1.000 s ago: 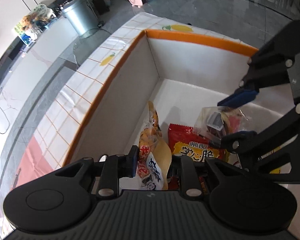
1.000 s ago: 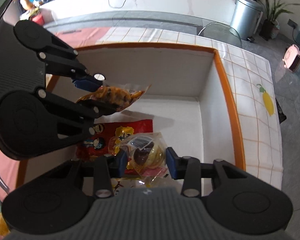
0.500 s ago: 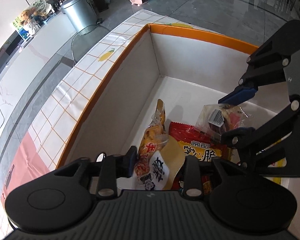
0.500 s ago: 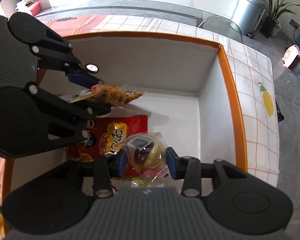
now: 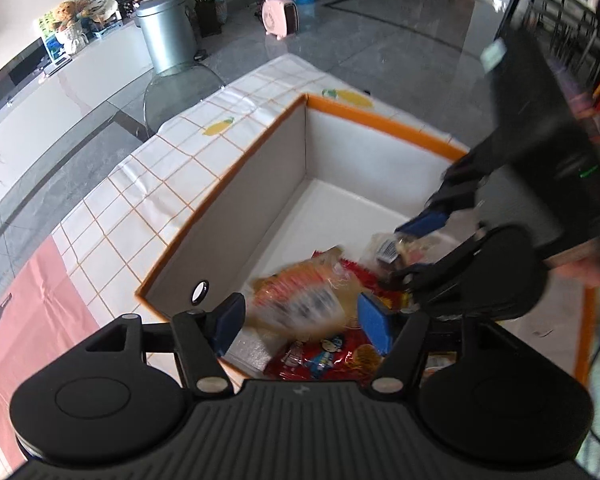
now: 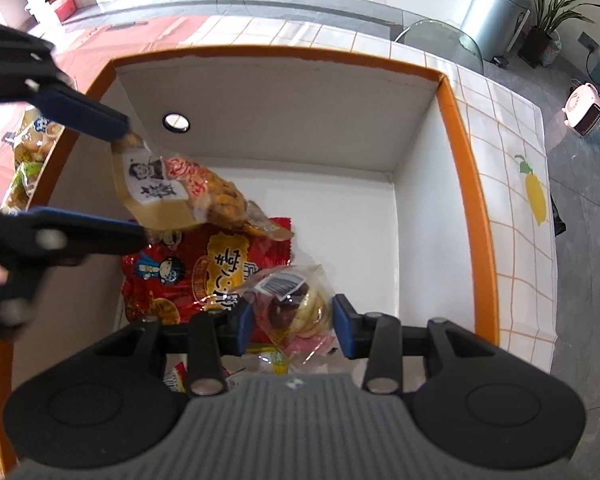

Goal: Organize snacks
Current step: 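Open the left tool inside the box while the right tool releases the bun bag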

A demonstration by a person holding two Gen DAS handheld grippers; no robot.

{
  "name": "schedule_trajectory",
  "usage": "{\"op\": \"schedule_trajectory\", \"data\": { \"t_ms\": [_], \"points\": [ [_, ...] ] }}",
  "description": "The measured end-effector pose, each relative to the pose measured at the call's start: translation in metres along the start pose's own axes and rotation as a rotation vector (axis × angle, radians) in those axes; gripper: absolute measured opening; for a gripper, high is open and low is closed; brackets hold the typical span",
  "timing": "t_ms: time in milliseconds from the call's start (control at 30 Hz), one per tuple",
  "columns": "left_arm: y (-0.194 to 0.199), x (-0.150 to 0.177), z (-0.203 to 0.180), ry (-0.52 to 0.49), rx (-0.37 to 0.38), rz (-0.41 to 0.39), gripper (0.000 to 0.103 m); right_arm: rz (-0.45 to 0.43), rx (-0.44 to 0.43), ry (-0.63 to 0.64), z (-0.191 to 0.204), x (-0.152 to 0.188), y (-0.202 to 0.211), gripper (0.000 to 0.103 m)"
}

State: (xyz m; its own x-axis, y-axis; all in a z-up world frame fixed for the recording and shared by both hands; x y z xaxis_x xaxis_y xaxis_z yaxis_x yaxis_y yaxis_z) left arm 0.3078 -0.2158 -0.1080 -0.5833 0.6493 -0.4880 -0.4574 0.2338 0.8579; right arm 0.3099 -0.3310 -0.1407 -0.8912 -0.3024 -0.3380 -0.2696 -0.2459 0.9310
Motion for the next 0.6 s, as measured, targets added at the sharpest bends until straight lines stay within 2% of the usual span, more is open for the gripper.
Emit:
{"op": "schedule_trajectory", "data": {
  "t_ms": [300,500,600],
  "points": [
    [0.023,0.0,0.02,0.106,-0.028,-0.035,0.076,0.014,0.019,-0.03,0.0,-0.007,-0.008,0.039],
    [0.034,0.011,0.029,0.13,-0.056,-0.03,0.076,0.036,0.085,-0.01,-0.002,-0.007,-0.015,0.04],
    [0.041,0.019,0.033,0.133,-0.069,-0.026,0.076,0.032,0.097,-0.023,-0.002,-0.007,-0.013,0.045]
  ]
}}
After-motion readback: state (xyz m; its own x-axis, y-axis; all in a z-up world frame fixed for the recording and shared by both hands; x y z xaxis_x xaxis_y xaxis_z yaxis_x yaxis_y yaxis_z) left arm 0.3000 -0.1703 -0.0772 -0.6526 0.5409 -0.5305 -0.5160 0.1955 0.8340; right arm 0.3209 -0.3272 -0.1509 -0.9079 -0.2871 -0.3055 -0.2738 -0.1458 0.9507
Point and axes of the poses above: each gripper's, at about its wrist camera, not at the fingertips, and y roughly against the way its jaws point, z to its left, x to its underside, the point moved 7 cm from there along -y, roughly the way its jaws point, and after that the axes turned 9 degrees about -x, right-handed, at the moved point
